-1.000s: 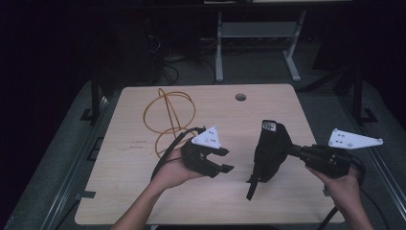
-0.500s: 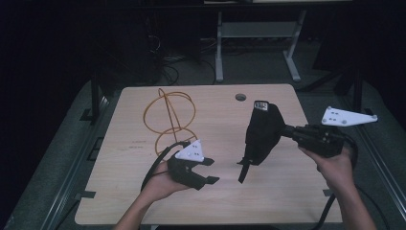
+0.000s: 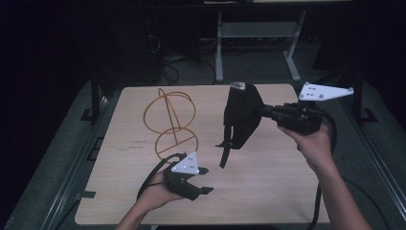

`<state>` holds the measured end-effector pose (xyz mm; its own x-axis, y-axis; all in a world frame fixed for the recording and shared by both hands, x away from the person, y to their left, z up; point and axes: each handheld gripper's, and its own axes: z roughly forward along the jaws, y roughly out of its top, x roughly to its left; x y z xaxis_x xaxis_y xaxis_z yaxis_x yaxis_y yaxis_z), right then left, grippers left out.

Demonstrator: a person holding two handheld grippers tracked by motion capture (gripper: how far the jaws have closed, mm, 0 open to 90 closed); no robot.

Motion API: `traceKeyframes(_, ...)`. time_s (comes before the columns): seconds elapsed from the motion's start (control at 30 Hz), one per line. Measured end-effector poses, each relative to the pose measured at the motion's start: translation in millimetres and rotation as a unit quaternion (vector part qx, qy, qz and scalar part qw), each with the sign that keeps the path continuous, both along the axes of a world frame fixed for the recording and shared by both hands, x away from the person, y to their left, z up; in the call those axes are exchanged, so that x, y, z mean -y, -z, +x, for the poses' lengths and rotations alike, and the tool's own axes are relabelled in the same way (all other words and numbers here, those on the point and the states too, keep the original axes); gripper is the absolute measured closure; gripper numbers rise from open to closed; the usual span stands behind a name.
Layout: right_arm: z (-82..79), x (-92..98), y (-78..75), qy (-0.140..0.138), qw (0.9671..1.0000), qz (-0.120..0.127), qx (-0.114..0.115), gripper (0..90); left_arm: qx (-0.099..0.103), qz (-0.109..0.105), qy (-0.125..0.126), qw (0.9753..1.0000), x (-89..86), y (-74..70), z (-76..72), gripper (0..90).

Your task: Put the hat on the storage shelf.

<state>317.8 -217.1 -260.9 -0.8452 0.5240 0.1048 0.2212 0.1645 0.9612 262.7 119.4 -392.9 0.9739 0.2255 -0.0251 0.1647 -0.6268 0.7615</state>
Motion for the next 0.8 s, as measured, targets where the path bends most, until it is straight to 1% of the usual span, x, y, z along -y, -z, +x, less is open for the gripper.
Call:
traceKeyframes(0.03, 2.5, -3.9, -1.9, -0.003, 1.0000, -0.001, -0.001, 88.1, 0.000, 0.000, 0.000, 1.0000, 0.0, 0.0, 0.0, 39.4)
traceKeyframes(0.07, 2.5, -3.9, -1.9, -0.003, 1.0000, -0.001, -0.001, 88.1, 0.001, 0.001, 0.000, 1.0000, -0.6, 2.2, -0.5, 39.4)
traceKeyframes(0.1, 6.8, -12.1, -6.0, -0.007, 1.0000, -0.004, 0.000, 88.1, 0.001, 0.001, 0.002, 1.0000, -1.5, 4.1, -0.8, 39.3)
traceKeyframes(0.13, 8.6, -16.3, -7.6, -0.009, 1.0000, -0.002, 0.001, 88.1, -0.002, 0.003, 0.002, 1.0000, -1.5, 4.8, -1.1, 39.3)
traceKeyframes(0.17, 10.2, -20.5, -9.2, -0.012, 0.9999, -0.001, 0.001, 88.1, 0.001, 0.005, 0.003, 1.0000, -1.3, 5.1, -0.9, 39.2)
traceKeyframes(0.2, 11.7, -24.7, -10.6, -0.014, 0.9999, 0.000, 0.003, 88.1, 0.002, 0.007, 0.004, 1.0000, -1.3, 4.7, -0.7, 39.1)
traceKeyframes(0.23, 11.7, -24.7, -10.6, -0.014, 0.9999, 0.000, 0.003, 88.1, 0.002, 0.007, 0.004, 1.0000, -1.3, 4.7, -0.7, 39.1)
traceKeyframes(0.27, 14.2, -32.8, -13.5, -0.018, 0.9998, 0.000, 0.003, 88.1, 0.006, 0.007, 0.007, 0.9999, -1.5, 3.6, -0.7, 39.1)
traceKeyframes(0.33, 16.9, -40.3, -16.4, -0.023, 0.9997, -0.001, 0.005, 88.1, 0.006, 0.008, 0.008, 0.9999, -1.3, 3.2, -1.6, 39.1)
traceKeyframes(0.37, 16.9, -40.3, -16.4, -0.023, 0.9997, -0.001, 0.005, 88.1, 0.006, 0.008, 0.008, 0.9999, -1.3, 3.2, -1.6, 39.1)
traceKeyframes(0.47, 22.2, -52.9, -22.1, -0.030, 0.9995, 0.000, 0.009, 88.1, 0.011, 0.016, 0.017, 0.9997, -1.3, 4.7, -2.8, 39.7)
traceKeyframes(0.5, 24.8, -59.6, -25.4, -0.034, 0.9994, 0.001, 0.010, 88.1, 0.015, 0.019, 0.023, 0.9994, -1.2, 5.7, -4.6, 41.4)
traceKeyframes(0.53, 26.0, -62.5, -26.8, -0.036, 0.9993, 0.000, 0.010, 88.1, 0.015, 0.019, 0.023, 0.9994, -1.1, 6.2, -5.9, 41.6)
traceKeyframes(0.6, 29.3, -70.6, -30.2, -0.040, 0.9991, -0.003, 0.013, 88.1, 0.016, 0.018, 0.026, 0.9994, -1.7, 6.7, -6.6, 41.1)
traceKeyframes(0.63, 29.3, -70.6, -30.2, -0.040, 0.9991, -0.003, 0.013, 88.1, 0.016, 0.018, 0.026, 0.9994, -1.7, 6.7, -6.6, 40.9)
traceKeyframes(0.7, 33.2, -81.8, -34.5, -0.046, 0.9988, -0.004, 0.016, 88.1, 0.012, 0.017, 0.024, 0.9995, -1.7, 8.6, -6.9, 40.7)
traceKeyframes(0.8, 37.5, -94.2, -39.4, -0.054, 0.9984, 0.000, 0.020, 88.1, 0.013, 0.023, 0.030, 0.9992, -0.8, 11.5, -6.2, 40.3)
